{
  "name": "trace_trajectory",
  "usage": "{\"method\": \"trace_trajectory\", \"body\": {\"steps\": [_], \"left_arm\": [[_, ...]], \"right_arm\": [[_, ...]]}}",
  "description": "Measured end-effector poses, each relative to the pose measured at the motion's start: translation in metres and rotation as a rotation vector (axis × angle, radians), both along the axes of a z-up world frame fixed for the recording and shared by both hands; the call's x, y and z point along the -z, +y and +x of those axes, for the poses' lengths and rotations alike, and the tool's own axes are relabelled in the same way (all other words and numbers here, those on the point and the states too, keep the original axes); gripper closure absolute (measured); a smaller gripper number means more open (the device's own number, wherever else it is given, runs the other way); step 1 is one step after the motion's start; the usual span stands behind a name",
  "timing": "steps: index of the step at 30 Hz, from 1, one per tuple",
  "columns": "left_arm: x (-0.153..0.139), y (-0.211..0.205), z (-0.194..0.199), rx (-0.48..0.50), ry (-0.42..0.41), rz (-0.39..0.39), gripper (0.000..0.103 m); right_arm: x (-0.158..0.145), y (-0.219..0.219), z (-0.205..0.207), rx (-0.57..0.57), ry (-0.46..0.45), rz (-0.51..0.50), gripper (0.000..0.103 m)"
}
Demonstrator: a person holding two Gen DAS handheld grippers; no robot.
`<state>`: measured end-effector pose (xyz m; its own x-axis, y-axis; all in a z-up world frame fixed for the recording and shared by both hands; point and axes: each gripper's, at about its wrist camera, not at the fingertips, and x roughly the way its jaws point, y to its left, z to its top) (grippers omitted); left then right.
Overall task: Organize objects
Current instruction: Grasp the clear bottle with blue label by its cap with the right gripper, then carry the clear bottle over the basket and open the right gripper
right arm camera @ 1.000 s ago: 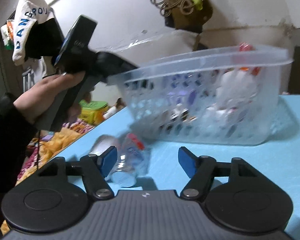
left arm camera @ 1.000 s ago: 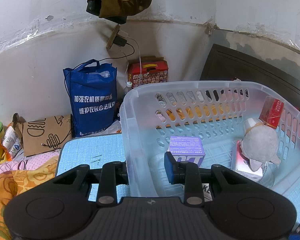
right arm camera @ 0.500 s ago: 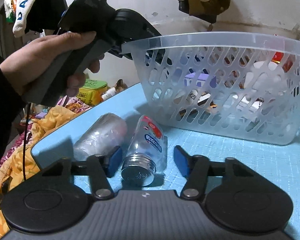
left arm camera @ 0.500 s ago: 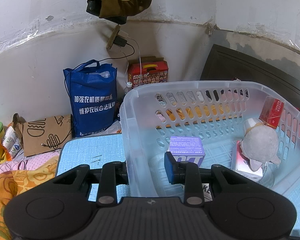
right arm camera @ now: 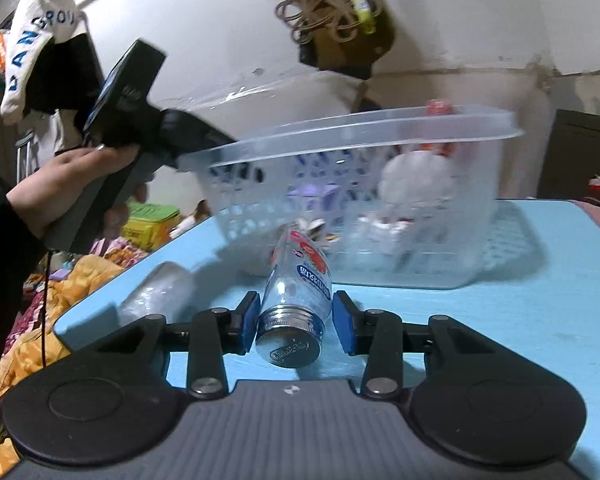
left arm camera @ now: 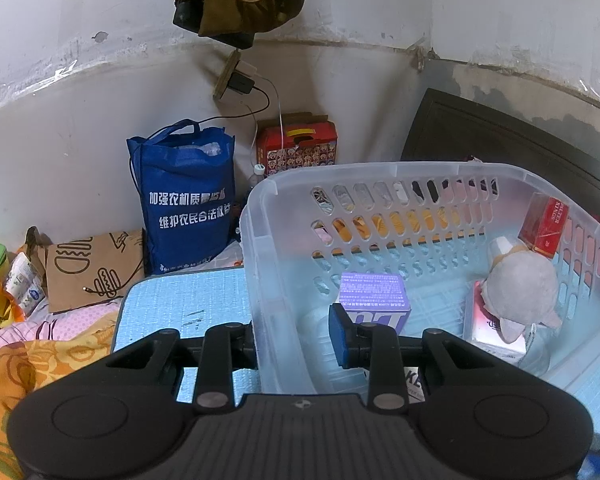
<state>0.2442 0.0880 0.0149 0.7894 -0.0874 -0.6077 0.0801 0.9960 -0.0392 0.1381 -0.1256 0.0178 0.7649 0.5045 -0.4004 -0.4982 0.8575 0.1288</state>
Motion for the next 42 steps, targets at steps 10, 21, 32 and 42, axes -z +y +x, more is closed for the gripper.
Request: {"method": "trace_trajectory", "body": {"steps": [10, 21, 32, 42], "left_arm": [[0.000, 0.000, 0.000, 0.000, 0.000, -0.001, 0.068], [0.000, 0.000, 0.000, 0.000, -0.003, -0.006, 0.068], [-0.001, -0.002, 0.000, 0.001, 0.014, 0.013, 0.068], [-0.001, -0.002, 0.000, 0.003, 0.019, 0.018, 0.068]], "right_arm": [[-0.029, -0.030, -0.019, 0.024, -0.069, 0.078, 0.060], [-0.089, -0.036, -0.006, 0.018, -0.194, 0.088, 0.060], [-0.115, -0.006, 0.081, 0.009, -0.118, 0.021, 0.060], [-0.108, 0.006, 0.088, 0.008, -0.099, -0.025, 0.060]]}}
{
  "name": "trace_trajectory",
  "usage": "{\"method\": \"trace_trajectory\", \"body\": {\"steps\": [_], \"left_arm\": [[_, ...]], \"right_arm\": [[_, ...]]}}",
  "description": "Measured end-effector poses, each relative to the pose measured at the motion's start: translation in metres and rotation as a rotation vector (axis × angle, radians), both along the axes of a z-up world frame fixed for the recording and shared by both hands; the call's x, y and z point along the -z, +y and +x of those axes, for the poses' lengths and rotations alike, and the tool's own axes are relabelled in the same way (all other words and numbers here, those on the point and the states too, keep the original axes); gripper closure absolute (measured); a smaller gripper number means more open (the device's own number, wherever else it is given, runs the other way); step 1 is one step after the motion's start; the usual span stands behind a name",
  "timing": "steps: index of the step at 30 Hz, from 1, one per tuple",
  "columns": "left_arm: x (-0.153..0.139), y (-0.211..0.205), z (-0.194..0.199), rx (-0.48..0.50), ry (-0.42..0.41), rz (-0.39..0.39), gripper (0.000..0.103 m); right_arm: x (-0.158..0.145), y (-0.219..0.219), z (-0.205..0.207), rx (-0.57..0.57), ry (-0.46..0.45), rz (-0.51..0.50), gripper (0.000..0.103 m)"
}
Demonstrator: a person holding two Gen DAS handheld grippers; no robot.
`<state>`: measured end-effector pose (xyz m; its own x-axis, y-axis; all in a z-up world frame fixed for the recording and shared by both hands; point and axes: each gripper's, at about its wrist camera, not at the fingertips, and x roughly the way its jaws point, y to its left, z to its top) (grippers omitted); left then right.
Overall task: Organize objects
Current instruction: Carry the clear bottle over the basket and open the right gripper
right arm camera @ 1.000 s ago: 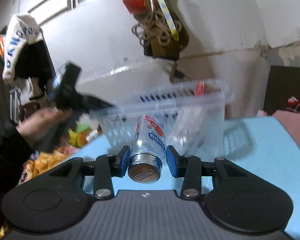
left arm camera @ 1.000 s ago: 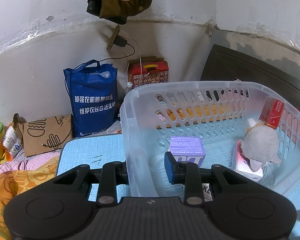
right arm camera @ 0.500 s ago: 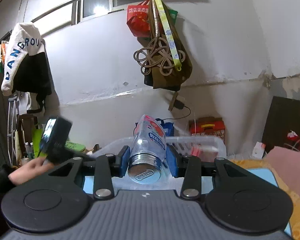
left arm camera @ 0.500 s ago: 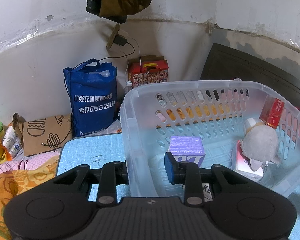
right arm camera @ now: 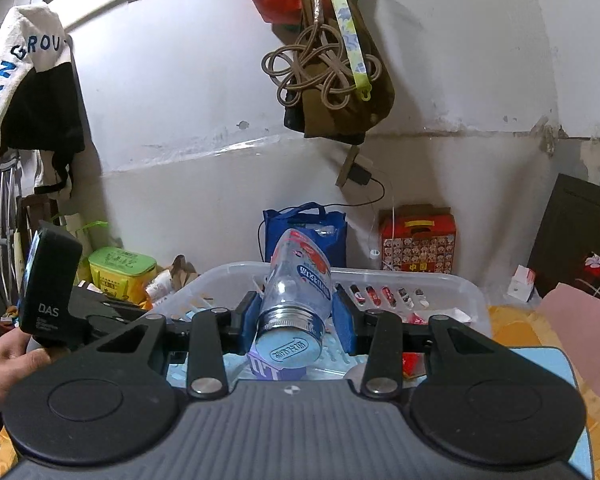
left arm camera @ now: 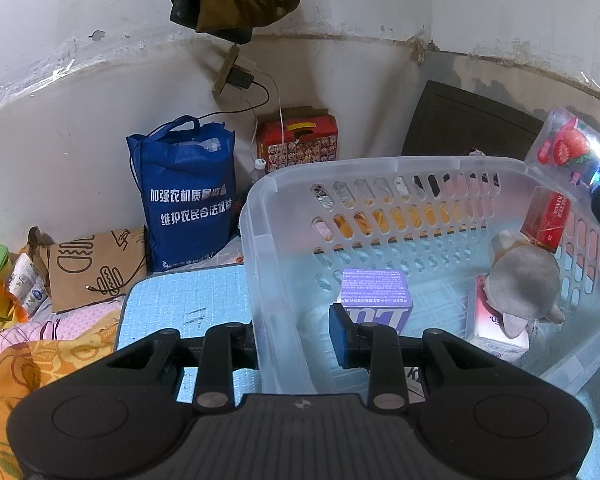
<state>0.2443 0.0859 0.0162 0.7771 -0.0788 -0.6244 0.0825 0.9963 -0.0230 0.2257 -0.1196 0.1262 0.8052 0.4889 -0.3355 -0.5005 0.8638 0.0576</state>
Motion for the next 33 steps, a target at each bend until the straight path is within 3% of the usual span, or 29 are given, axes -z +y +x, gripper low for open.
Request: {"method": "trace_trajectory", "body": {"steps": [9, 10, 12, 13, 22, 25, 33], "left_arm": [[0.000, 0.000, 0.000, -0.001, 0.000, 0.002, 0.068], [0.000, 0.000, 0.000, -0.002, 0.000, 0.001, 0.068], [0.000, 0.000, 0.000, -0.001, 0.000, 0.001, 0.068], [0.000, 0.000, 0.001, -0.001, 0.000, 0.001, 0.068], [0.002, 0.000, 0.001, 0.004, -0.006, -0.002, 0.068], [0.002, 0.000, 0.001, 0.004, -0.007, -0.003, 0.068], [0.003, 0.000, -0.001, 0.002, -0.009, -0.001, 0.068]], "right_arm": [[0.000, 0.003, 0.009, 0.006, -0.002, -0.030, 0.057], [0.001, 0.005, 0.011, 0.006, -0.004, -0.043, 0.054], [0.002, 0.004, 0.012, 0.044, -0.036, -0.055, 0.020], [0.003, 0.002, 0.010, 0.060, -0.052, -0.055, 0.015], [0.008, -0.015, -0.029, 0.090, -0.112, 0.031, 0.014], [0.022, -0.016, -0.054, 0.064, -0.110, 0.085, 0.000], [0.104, 0.044, -0.076, -0.071, 0.105, 0.055, 0.000]]}}
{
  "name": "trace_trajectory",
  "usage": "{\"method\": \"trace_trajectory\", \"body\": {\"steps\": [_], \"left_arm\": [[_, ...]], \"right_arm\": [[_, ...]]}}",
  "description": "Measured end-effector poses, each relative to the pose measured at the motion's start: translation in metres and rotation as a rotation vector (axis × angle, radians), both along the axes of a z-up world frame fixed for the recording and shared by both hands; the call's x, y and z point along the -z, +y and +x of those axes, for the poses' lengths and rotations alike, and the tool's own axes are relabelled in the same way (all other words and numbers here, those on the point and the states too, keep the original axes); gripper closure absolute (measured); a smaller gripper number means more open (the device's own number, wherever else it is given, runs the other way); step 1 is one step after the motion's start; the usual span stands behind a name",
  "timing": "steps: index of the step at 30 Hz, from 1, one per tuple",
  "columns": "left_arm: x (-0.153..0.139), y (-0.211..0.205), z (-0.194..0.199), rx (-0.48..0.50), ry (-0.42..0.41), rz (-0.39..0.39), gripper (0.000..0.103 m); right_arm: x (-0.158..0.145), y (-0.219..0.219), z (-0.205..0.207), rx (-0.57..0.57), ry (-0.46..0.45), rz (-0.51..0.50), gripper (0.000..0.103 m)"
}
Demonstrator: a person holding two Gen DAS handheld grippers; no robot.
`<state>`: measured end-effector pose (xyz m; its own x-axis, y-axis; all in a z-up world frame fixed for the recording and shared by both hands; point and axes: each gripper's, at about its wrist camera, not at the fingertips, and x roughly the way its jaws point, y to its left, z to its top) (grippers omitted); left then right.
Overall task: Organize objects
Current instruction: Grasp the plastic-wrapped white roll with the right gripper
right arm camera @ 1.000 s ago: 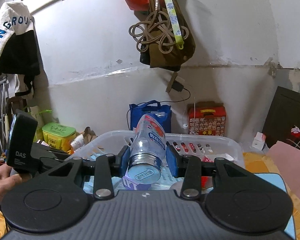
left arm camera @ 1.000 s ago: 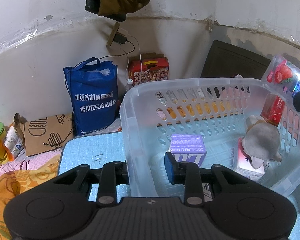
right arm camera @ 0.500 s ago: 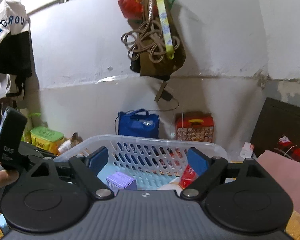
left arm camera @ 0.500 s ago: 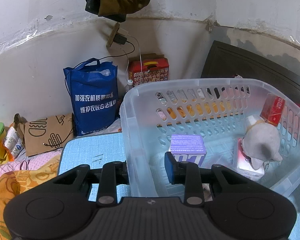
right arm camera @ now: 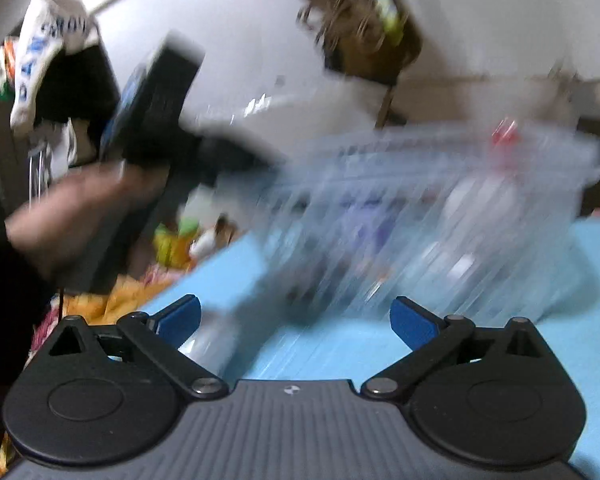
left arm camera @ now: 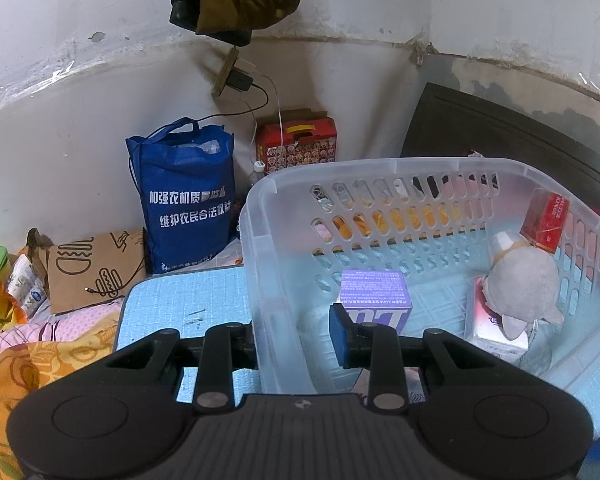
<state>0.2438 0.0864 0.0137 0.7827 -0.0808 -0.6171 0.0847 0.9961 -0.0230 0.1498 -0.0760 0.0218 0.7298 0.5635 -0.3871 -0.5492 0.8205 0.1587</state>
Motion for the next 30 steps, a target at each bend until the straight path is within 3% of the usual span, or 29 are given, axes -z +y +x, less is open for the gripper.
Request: {"method": "trace_trajectory", "body": {"steps": [7, 10, 12, 13, 18, 30], "left_arm": [[0.000, 0.000, 0.000, 0.000, -0.001, 0.000, 0.068], [0.000, -0.001, -0.001, 0.000, -0.002, 0.001, 0.068], [0.000, -0.001, -0.001, 0.000, -0.002, 0.000, 0.068], [0.000, -0.001, -0.001, 0.000, -0.003, 0.000, 0.068], [0.000, -0.001, -0.001, 0.001, -0.006, -0.001, 0.068], [0.001, -0.001, -0.001, 0.000, -0.012, -0.013, 0.067]], "right_arm": [[0.018, 0.052, -0.007, -0.115, 0.027, -0.065, 0.000], [0.022, 0.064, -0.007, -0.149, 0.037, -0.084, 0.016], [0.025, 0.069, -0.004, -0.165, 0.056, -0.107, 0.040], [0.027, 0.068, -0.002, -0.178, 0.070, -0.100, 0.041], [0.021, 0.045, -0.005, -0.137, 0.051, -0.080, 0.045], [0.005, -0.057, -0.024, 0.064, 0.005, 0.039, 0.047]]}}
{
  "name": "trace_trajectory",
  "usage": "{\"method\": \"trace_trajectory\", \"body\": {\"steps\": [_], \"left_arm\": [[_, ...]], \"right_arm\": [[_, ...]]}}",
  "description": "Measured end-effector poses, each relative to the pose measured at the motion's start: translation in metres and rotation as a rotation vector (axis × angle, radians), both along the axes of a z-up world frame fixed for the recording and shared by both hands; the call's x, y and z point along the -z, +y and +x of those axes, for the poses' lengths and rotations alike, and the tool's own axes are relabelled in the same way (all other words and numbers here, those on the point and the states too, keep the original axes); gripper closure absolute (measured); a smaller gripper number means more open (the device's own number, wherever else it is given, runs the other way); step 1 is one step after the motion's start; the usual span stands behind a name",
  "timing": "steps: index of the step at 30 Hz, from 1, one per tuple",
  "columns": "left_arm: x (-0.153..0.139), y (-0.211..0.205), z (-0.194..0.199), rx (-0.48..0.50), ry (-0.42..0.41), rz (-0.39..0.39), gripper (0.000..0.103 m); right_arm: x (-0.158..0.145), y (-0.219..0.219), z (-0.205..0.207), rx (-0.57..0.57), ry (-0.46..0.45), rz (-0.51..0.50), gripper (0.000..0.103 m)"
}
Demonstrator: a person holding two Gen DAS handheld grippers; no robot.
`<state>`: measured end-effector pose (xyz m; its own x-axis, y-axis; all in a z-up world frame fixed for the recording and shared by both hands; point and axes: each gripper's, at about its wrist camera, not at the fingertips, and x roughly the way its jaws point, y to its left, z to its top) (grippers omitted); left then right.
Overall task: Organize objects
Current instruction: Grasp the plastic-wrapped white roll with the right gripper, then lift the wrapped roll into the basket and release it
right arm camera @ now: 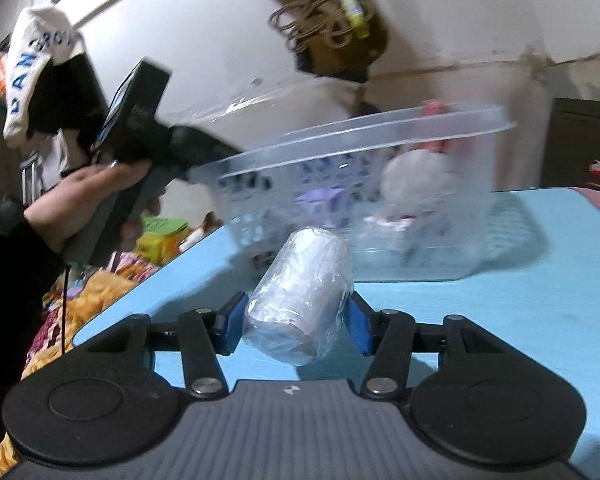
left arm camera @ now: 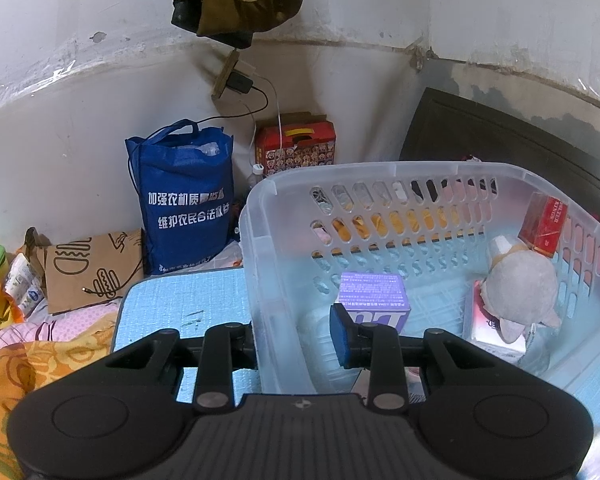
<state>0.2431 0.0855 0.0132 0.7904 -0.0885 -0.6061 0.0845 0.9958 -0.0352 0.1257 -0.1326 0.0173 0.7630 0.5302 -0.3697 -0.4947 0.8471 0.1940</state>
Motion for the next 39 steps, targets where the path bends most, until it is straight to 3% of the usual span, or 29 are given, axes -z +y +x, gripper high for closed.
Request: {"method": "trace_trajectory", "body": {"steps": [10, 15, 22, 29, 31, 33, 39], "left_arm": [[0.000, 0.000, 0.000, 0.000, -0.001, 0.000, 0.067], [0.001, 0.000, 0.000, 0.000, 0.000, -0.001, 0.067], [0.000, 0.000, 0.000, 0.000, 0.009, 0.006, 0.067], [0.000, 0.000, 0.000, 0.000, 0.012, 0.011, 0.067], [0.000, 0.000, 0.000, 0.000, 0.013, 0.012, 0.067], [0.000, -0.001, 0.000, 0.000, 0.012, 0.011, 0.067], [0.000, -0.002, 0.000, 0.002, 0.011, 0.011, 0.067]], "right_arm": [[-0.015, -0.038, -0.015, 0.065, -0.049, 0.027, 0.048], [-0.053, -0.033, -0.014, 0.036, -0.182, 0.008, 0.048], [-0.105, -0.001, 0.043, -0.004, -0.278, -0.064, 0.048], [-0.109, 0.025, 0.090, -0.026, -0.205, -0.101, 0.047], [-0.105, 0.028, 0.095, -0.032, -0.192, -0.101, 0.044], [-0.102, 0.029, 0.101, -0.024, -0.179, -0.126, 0.020], [-0.101, 0.010, 0.096, 0.017, -0.184, -0.098, 0.018]]}}
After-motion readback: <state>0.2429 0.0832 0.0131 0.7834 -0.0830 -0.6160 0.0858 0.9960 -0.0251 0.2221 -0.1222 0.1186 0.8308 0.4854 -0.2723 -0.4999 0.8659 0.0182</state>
